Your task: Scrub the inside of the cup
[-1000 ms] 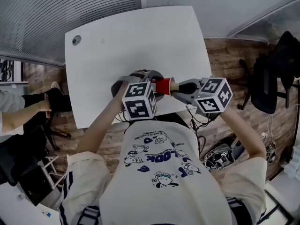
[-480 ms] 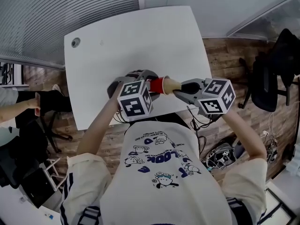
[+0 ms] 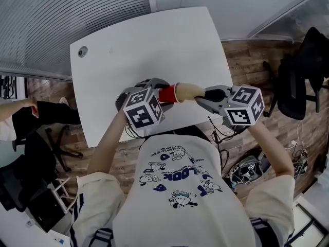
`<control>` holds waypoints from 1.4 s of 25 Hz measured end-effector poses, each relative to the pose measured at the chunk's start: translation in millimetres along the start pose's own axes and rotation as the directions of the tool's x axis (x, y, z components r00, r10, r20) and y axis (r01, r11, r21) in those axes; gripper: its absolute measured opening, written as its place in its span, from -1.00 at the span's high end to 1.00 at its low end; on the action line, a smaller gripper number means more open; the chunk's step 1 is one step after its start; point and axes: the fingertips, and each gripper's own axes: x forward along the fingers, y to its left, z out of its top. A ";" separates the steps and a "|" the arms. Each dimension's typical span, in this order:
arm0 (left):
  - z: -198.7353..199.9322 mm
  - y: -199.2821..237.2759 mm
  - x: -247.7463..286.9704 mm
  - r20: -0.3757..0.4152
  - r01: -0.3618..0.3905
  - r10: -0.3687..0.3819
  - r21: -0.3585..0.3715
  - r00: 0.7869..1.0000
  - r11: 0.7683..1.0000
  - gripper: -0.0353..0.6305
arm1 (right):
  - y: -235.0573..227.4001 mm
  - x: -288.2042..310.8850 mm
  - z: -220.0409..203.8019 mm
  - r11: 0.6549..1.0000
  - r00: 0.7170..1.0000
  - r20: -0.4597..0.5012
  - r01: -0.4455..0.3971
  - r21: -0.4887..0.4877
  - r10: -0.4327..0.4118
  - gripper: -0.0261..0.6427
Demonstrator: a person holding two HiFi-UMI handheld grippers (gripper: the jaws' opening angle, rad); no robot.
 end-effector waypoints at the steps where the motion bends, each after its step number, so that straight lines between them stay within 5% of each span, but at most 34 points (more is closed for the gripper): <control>1: -0.8 1.3 -0.7 0.000 -0.003 0.003 -0.005 1.000 1.000 0.05 | -1.9 -2.2 1.1 1.000 1.000 0.007 0.004 0.002 -0.004 0.76; 8: -3.0 11.2 -9.0 0.047 -0.027 0.031 -0.092 0.998 0.995 0.05 | -23.1 -18.5 8.8 0.995 0.990 0.105 0.086 0.052 -0.091 0.76; 12: 6.6 18.1 -13.4 0.120 -0.033 0.054 -0.167 0.991 0.985 0.05 | -38.4 -32.6 27.1 0.982 0.954 0.237 0.178 0.057 -0.186 0.76; 19: 33.7 41.5 -21.4 0.226 -0.109 0.166 -0.248 0.960 0.963 0.05 | -69.9 -52.3 52.1 0.928 0.828 0.422 0.311 0.205 -0.370 0.76; 30: 71.8 74.2 -44.3 0.373 -0.209 0.390 -0.441 0.842 0.873 0.04 | -68.0 -59.0 62.6 0.780 0.618 0.513 0.597 0.188 -0.596 0.76; 35: 72.3 91.7 -52.3 0.371 -0.253 0.506 -0.553 0.778 0.794 0.05 | -65.8 -61.6 68.5 0.708 0.534 0.545 0.687 0.167 -0.647 0.76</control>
